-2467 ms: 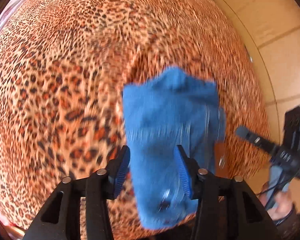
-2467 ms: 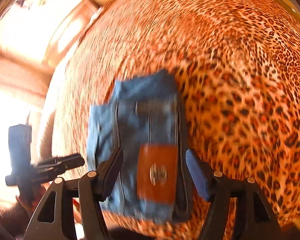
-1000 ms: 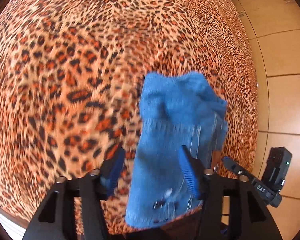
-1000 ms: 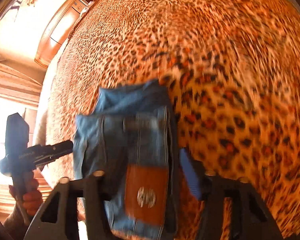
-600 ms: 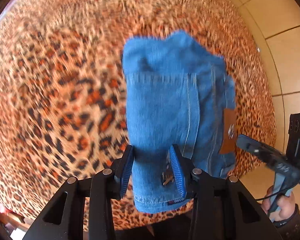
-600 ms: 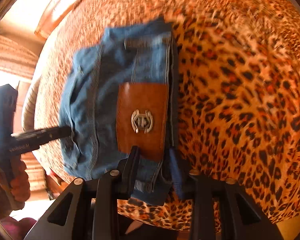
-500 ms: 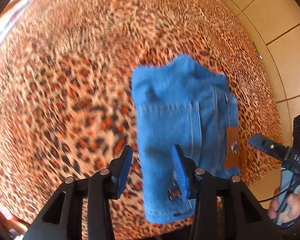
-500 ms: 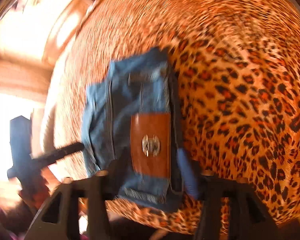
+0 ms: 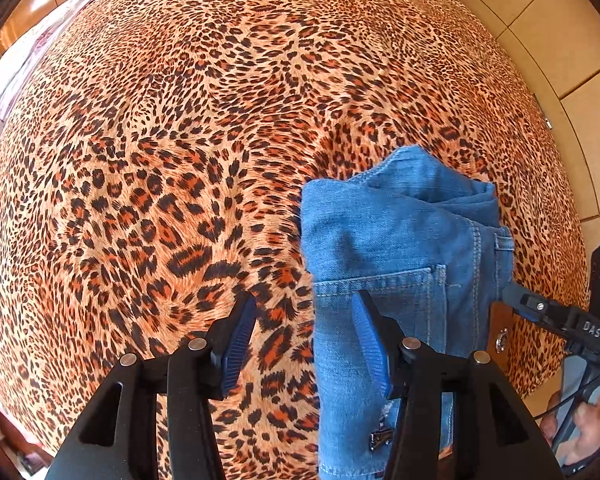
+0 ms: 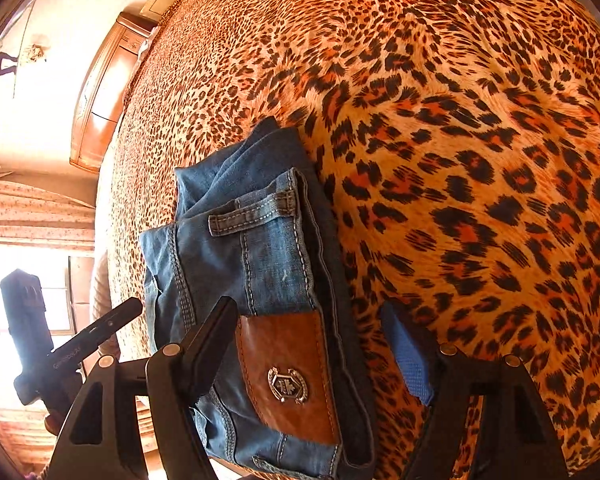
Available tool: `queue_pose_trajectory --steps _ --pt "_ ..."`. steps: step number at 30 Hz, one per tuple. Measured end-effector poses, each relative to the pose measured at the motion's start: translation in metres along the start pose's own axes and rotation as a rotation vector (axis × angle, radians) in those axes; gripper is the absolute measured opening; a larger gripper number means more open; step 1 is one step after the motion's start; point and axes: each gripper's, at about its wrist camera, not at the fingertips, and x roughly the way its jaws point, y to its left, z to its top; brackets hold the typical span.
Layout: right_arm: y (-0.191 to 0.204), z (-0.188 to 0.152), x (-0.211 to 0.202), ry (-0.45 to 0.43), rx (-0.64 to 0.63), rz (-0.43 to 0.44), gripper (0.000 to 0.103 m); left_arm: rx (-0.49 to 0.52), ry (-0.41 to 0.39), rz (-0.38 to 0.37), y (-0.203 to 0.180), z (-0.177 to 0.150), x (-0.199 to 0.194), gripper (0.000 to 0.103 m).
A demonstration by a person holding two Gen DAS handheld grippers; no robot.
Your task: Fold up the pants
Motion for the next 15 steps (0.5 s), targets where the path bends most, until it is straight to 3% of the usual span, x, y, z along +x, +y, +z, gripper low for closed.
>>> queue_pose_trajectory --steps 6,8,11,13,14,15 --pt "0.005 0.015 -0.001 -0.05 0.046 0.013 0.076 -0.101 0.052 -0.097 0.019 0.019 0.02 0.05" --pt "0.012 0.024 -0.002 -0.072 0.029 0.009 0.076 -0.117 0.07 -0.13 0.021 0.033 0.026 0.056" --pt "0.021 0.048 0.005 -0.044 -0.001 0.014 0.077 -0.134 0.098 -0.149 0.02 0.049 0.041 0.064" --pt "0.028 0.058 0.022 -0.004 -0.032 -0.03 0.077 -0.145 0.148 -0.172 0.019 0.055 0.055 0.063" --pt "0.033 0.06 0.027 0.0 -0.064 -0.058 0.074 -0.15 0.152 -0.18 0.019 0.055 0.057 0.056" --pt "0.044 0.062 0.028 -0.012 -0.125 -0.086 0.057 -0.15 0.155 -0.196 0.018 0.056 0.058 0.046"
